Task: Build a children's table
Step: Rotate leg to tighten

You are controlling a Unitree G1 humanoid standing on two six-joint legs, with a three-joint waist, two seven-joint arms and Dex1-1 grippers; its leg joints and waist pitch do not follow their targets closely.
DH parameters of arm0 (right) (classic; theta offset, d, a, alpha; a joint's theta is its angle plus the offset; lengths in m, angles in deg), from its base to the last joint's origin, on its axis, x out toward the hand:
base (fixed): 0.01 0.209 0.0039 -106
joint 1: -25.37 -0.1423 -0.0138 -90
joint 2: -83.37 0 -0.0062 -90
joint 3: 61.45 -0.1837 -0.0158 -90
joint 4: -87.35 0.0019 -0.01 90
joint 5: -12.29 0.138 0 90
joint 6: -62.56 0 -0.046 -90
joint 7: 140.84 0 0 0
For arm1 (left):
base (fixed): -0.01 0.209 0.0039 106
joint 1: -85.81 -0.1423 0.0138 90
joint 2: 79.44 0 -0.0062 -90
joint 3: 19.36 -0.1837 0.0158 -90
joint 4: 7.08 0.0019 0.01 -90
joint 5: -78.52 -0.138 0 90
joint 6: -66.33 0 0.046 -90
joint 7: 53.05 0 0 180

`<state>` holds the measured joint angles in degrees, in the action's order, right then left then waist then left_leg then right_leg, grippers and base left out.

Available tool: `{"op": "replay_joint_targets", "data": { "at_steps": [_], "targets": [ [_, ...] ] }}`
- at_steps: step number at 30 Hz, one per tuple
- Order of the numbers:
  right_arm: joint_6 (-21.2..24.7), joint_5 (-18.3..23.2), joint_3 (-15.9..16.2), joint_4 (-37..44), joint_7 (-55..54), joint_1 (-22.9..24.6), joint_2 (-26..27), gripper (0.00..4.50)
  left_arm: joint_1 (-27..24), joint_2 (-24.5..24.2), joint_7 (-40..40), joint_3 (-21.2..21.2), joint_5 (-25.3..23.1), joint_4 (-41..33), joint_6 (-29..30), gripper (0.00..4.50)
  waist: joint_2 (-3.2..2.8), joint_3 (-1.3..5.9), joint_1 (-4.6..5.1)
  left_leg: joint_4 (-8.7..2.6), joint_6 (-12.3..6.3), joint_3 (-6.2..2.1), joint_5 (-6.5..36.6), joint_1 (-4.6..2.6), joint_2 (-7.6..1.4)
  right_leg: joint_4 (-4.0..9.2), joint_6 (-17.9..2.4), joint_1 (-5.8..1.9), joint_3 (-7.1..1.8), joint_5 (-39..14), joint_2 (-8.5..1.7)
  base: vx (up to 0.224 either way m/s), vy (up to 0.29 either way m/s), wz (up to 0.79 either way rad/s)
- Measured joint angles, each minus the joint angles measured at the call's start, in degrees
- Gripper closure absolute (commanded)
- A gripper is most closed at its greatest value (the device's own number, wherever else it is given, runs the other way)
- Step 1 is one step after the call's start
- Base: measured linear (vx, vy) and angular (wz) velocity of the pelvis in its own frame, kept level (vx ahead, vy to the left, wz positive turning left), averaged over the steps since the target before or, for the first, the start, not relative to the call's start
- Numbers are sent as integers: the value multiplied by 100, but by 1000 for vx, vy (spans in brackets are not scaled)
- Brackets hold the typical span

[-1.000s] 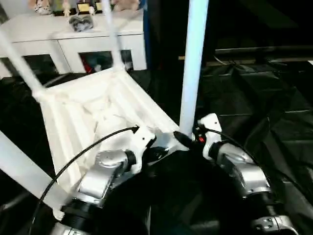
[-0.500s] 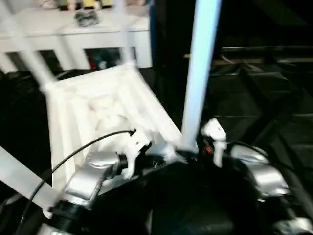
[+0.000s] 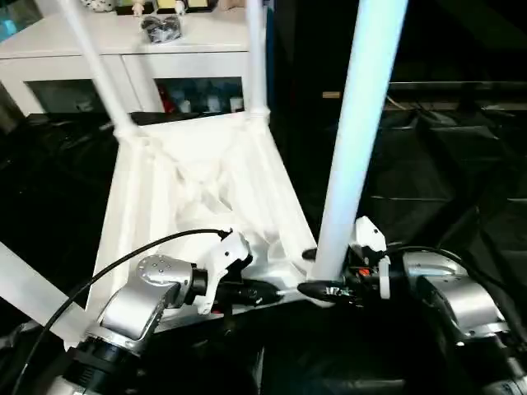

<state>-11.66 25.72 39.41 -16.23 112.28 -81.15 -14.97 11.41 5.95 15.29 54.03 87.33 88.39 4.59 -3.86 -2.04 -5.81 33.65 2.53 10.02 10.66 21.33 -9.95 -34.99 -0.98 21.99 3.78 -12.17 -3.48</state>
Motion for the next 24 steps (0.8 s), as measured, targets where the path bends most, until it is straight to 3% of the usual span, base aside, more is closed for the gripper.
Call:
{"op": "replay_joint_targets", "data": {
  "at_steps": [11, 14, 19, 24],
  "targets": [
    [-12, -7, 7, 99, -10, 4, -24, 191, -11, -18, -14, -1, 36, -50, 3, 450, -2, 1, -1, 5, 3, 0, 2, -2, 0, -2, 0, -2, -1, 0, 0, 0, 0, 0],
    [2, -7, -145, 97, -245, 22, 77, 193, 2, 131, -291, 11, -35, -17, -2, 450, -8, 5, 12, 9, 7, 0, 4, -5, 0, -5, 0, -5, -2, 1, 0, 0, 0, 0],
    [-263, -215, -730, -464, -2021, -146, 903, 213, 86, 913, -1572, 163, -433, 200, 15, 450, -28, 13, 141, 8, 18, 1, 5, -24, 2, -3, 5, -14, -7, 5, -1, 0, 0, 0],
    [-408, -651, -814, -669, -3441, -294, 1393, 231, 82, 1338, -2389, 191, -580, 217, 159, 450, -47, 26, 282, -14, 20, -3, 6, -35, 3, -6, 31, -18, -6, -9, 2, 0, 0, 0]
  ]
}}
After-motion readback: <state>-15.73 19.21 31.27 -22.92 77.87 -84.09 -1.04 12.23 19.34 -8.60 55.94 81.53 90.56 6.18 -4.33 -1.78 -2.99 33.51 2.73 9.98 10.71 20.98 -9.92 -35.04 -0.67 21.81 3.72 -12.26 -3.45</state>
